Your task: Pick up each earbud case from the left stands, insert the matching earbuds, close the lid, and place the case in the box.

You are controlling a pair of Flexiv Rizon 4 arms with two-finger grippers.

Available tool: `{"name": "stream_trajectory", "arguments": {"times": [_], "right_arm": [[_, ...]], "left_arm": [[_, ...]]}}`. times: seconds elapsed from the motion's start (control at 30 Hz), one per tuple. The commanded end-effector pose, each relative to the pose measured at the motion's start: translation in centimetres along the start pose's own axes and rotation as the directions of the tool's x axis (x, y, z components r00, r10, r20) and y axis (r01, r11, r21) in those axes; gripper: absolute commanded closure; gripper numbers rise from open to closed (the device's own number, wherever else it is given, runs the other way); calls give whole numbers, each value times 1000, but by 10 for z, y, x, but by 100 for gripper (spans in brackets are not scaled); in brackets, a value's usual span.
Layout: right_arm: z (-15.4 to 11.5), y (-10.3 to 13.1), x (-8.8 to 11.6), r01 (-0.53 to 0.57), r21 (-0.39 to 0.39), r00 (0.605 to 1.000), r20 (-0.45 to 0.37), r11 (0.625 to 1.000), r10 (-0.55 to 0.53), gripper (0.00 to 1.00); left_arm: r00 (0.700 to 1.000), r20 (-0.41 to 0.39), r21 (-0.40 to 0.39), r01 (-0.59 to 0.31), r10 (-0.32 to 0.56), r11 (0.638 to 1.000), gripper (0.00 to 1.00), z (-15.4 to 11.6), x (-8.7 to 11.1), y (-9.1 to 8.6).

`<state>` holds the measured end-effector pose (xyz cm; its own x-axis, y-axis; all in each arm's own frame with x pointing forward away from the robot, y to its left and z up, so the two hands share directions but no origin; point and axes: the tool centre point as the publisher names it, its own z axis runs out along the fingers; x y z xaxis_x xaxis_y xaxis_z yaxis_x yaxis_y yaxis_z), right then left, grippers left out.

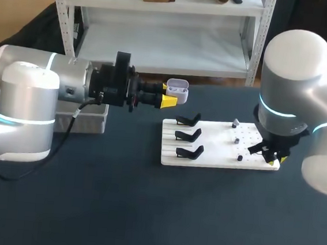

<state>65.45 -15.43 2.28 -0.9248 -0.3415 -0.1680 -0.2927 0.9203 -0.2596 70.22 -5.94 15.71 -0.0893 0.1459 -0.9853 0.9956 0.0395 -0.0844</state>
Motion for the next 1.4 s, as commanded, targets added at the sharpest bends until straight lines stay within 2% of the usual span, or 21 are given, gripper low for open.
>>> {"name": "stream_trajectory", "arguments": {"times": [0.03, 0.17, 0.3, 0.4, 0.57, 0.7, 0.87, 0.97, 1.2, 1.4], "right_arm": [[1, 1, 0, -1, 2, 1000, -5, 1000, 1, 100], [-2, 0, 2, -1, 4, 1000, -12, 1000, 2, 100], [-22, -3, 2, -8, 0, 1000, -7, 1000, 8, 100], [-45, -5, 3, -10, -19, 1000, 3, 1000, 10, 100], [-92, -2, 0, 63, -45, 998, 4, 997, -63, 100], [-135, 5, -11, 172, -80, 985, -13, 982, -173, 100], [-176, 16, -25, 272, -89, 960, -41, 958, -276, 100], [-199, 30, -31, 310, -97, 950, -18, 946, -313, 100], [-230, 57, -50, 395, -78, 918, 57, 915, -392, 100], [-230, 57, -50, 395, -78, 918, 57, 915, -392, 100]], "left_arm": [[1000, 1, -6, -1, 1, 1000, 100, 0, 0, -2], [1000, 1, -6, -1, 1, 1000, 100, 0, 0, -2], [1000, 1, -6, -1, 1, 1000, 100, 0, 0, -2], [1000, 1, -6, -1, 1, 1000, 100, 0, 0, -2], [1000, 1, -6, -1, 1, 1000, 100, 0, 0, -2], [1000, 1, -6, -1, 1, 1000, 100, 0, 0, -2], [1000, 1, -6, -1, 1, 1000, 100, 0, 0, -2], [1000, 1, -6, -1, 1, 1000, 100, 0, 0, -2], [1000, 1, -6, -1, 1, 1000, 100, 0, 0, -2], [1000, 1, -6, -1, 1, 1000, 100, 0, 0, -2]]}}
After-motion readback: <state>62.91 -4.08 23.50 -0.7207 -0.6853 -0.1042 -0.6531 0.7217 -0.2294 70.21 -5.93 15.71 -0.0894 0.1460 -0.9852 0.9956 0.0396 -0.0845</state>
